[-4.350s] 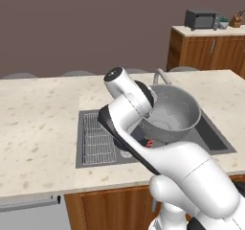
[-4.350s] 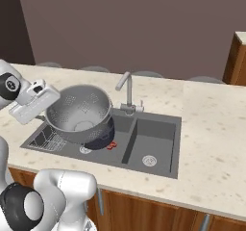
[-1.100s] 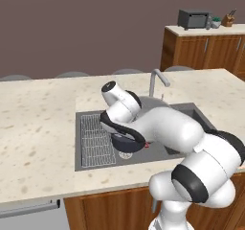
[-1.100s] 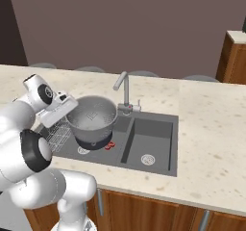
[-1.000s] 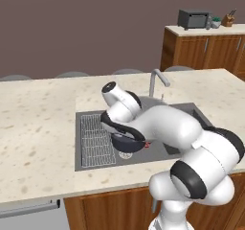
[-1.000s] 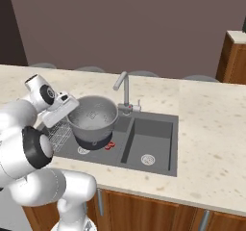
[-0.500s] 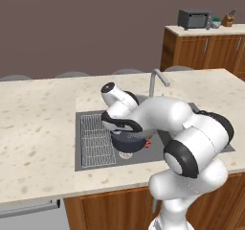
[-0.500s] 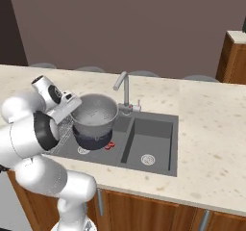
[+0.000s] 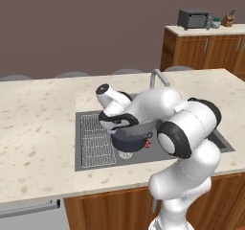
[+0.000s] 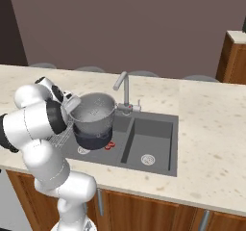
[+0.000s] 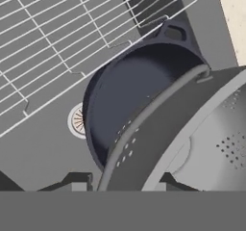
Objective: Pick the pot and colander and place them in the sink. Then turn on the water.
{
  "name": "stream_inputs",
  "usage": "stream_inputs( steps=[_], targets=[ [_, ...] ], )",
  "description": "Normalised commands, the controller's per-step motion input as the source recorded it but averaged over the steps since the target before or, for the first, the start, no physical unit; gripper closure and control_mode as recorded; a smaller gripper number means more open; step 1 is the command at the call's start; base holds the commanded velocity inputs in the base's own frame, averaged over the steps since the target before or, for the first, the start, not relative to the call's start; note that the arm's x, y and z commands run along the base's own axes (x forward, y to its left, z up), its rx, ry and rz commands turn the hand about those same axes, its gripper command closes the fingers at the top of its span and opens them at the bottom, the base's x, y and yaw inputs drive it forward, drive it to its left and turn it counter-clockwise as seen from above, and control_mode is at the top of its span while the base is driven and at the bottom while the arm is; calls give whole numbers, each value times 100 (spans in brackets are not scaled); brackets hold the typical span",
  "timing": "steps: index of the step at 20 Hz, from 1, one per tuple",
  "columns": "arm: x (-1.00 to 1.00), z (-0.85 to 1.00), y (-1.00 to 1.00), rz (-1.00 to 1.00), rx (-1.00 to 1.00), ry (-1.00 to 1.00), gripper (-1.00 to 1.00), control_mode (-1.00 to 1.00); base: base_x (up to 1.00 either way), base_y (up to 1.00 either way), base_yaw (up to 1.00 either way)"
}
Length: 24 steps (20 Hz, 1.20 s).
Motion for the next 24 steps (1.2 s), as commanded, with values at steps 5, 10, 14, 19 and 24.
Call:
stream_inputs(
  steps=[5, 10, 14, 19, 24],
  targets=[
    [8, -20, 0, 4, 0, 0, 100, -100, 0, 0, 0],
    [0, 0, 0, 1, 0, -1, 100, -100, 0, 0, 0],
    [-1, 2, 9, 3, 0, -13, 100, -100, 0, 0, 0],
    [0, 4, 7, 4, 0, -21, 100, -100, 0, 0, 0],
    [0, -8, 10, 3, 0, -3, 100, -100, 0, 0, 0]
  ],
)
